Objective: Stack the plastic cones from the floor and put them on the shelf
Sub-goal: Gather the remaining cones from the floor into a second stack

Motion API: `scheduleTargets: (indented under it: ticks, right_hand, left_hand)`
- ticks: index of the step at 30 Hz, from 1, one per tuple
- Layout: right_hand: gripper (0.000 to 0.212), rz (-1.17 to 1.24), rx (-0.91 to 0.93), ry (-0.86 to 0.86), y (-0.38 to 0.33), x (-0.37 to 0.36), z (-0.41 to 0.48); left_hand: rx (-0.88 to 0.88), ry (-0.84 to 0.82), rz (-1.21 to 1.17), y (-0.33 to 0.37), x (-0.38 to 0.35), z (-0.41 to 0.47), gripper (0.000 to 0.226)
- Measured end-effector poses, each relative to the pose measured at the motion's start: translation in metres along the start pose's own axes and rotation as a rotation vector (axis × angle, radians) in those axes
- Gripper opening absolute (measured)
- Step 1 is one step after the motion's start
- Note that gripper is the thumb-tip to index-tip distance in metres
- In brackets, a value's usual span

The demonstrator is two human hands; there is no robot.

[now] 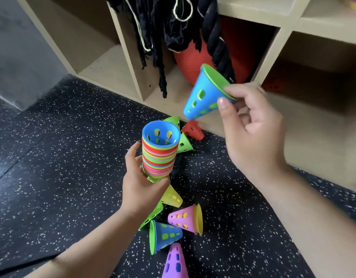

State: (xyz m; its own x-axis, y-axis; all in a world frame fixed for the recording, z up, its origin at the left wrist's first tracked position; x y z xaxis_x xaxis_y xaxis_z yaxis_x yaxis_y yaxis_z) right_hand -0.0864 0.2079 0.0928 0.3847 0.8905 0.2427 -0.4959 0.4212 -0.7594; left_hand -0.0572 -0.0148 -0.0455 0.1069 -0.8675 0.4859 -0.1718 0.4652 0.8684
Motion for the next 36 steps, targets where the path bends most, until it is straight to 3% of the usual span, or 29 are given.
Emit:
scheduleTargets:
  ticks: [4, 6, 8, 10, 12, 14, 18, 21, 26, 28, 30, 33, 36]
  right_hand:
    - [0.015, 0.033, 0.122, -0.292, -0.021, -0.034, 0.007]
    - [0.018, 0.090, 0.071, -0.297, -0.013, -0.039, 0.004]
    - [0.015, 0.146, -0.135, -0.103, 0.011, -0.036, 0.000]
    - [0.011, -0.008, -0.438, -0.010, 0.053, -0.041, -0.012]
    - [0.018, -0.316, -0.673, -0.316, 0.099, -0.062, -0.035]
    - [0.032, -0.461, -0.758, -0.615, 0.132, -0.083, -0.065]
    - [0.015, -0.413, -0.828, -0.500, 0.148, -0.094, -0.083]
    - [0.015, -0.337, -0.707, -0.338, 0.130, -0.081, -0.065]
    - [0.013, -0.140, -0.040, 0.001, 0.036, -0.038, -0.001]
    - [0.014, -0.112, 0.147, -0.041, 0.001, -0.033, 0.009]
    - [0.016, -0.119, 0.261, -0.187, -0.018, -0.040, 0.007]
    - [0.023, -0.078, 0.219, -0.305, -0.018, -0.052, -0.010]
    - [0.022, 0.028, -0.136, -0.116, 0.014, -0.050, -0.043]
  left_hand:
    - [-0.013, 0.003, -0.006, 0.006, -0.003, 0.000, 0.103]
    - [-0.018, 0.013, -0.021, 0.008, -0.002, 0.003, 0.104]
    - [-0.022, 0.023, -0.033, 0.007, 0.001, 0.006, 0.103]
    - [-0.005, 0.027, -0.056, 0.004, 0.004, 0.009, 0.102]
    - [0.011, 0.029, -0.065, 0.001, 0.008, 0.010, 0.101]
    - [0.020, 0.030, -0.056, -0.002, 0.012, 0.009, 0.102]
    - [0.010, 0.019, -0.018, -0.007, 0.019, 0.009, 0.103]
    - [0.012, 0.023, -0.012, -0.012, 0.023, 0.011, 0.102]
    - [0.027, 0.015, -0.009, -0.013, 0.024, 0.011, 0.103]
    - [0.026, 0.009, -0.005, -0.011, 0.023, 0.009, 0.103]
    - [0.019, 0.008, -0.016, -0.007, 0.022, 0.007, 0.104]
    - [0.003, 0.016, -0.030, -0.003, 0.023, 0.004, 0.103]
    - [0.015, 0.042, -0.046, -0.006, 0.031, -0.005, 0.104]
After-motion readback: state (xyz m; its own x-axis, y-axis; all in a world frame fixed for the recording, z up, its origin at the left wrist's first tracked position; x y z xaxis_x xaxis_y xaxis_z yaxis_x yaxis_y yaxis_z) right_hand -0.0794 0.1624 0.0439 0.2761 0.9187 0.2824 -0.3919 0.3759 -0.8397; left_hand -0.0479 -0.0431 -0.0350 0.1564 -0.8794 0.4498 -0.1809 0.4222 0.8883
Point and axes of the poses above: each hand's wrist, its own z-axis towards the middle knuckle, its own x-axis out of the back of the hand, y = z × x, the point moved 4 cm from there along z, towards the middle knuckle, and after that the axes turned 5 degrees about z, right-handed, at the moved point
